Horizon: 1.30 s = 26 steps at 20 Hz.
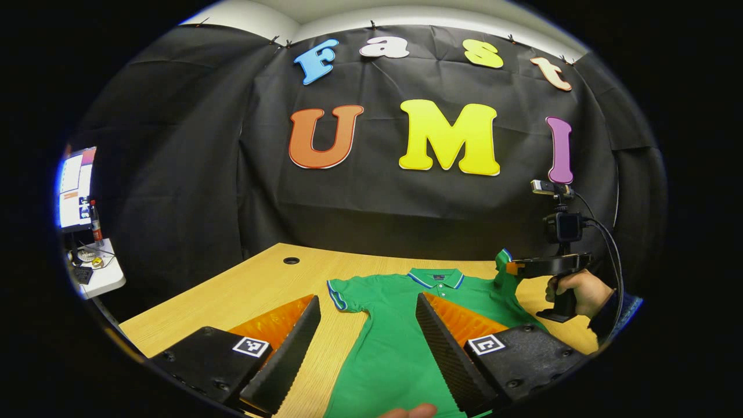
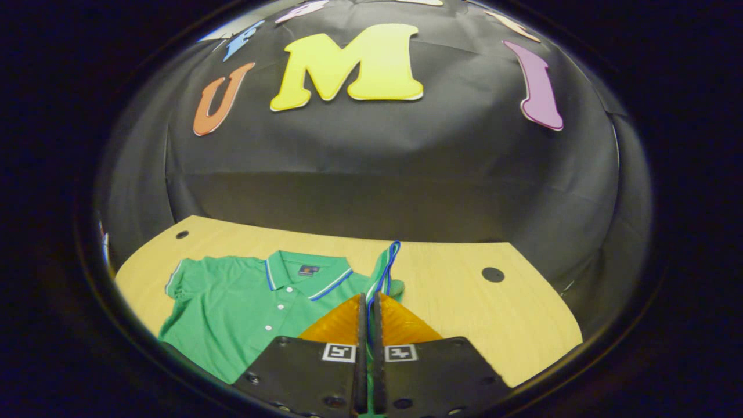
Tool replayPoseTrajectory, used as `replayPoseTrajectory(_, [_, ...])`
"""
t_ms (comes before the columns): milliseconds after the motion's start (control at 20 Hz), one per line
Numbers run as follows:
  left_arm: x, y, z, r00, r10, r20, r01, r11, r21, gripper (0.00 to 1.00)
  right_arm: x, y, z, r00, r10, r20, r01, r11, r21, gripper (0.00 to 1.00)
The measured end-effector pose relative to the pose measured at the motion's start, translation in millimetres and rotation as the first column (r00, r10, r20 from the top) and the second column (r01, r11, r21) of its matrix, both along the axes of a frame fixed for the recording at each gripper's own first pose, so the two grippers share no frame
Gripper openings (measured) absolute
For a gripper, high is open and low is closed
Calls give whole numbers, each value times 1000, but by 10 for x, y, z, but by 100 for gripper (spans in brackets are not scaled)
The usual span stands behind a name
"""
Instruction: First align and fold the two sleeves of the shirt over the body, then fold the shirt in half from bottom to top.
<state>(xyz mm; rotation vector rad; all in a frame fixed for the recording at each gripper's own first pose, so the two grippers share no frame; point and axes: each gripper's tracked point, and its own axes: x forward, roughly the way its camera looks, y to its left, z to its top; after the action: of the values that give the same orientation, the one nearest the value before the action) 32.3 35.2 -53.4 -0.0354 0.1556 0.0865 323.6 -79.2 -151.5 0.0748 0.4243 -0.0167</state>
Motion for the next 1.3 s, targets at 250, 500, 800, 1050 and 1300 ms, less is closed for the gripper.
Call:
replayPoseTrajectory(250, [8,-14,4,1000,-1,0,1,1000,2,100,-128,342,213,997,66,41,-67,997,47,67])
replayPoseTrajectory(500, [-21,-87,60,1000,-18,19,17,1000,12,100,-487,357,745,995,41,92,-52,991,121,98])
replayPoseTrajectory(800, [-79,-280,73,999,-37,18,36,999,14,100,-1364,-83,1428,972,-74,222,62,996,59,96])
replayPoseTrajectory(1050, [-219,-481,145,999,-18,40,17,1000,13,100,-2338,-301,1616,955,-40,294,46,999,-12,97])
replayPoseTrajectory(1300, [-276,-734,72,998,-58,16,57,998,40,100,-3136,-676,1487,947,-38,320,52,998,-35,95])
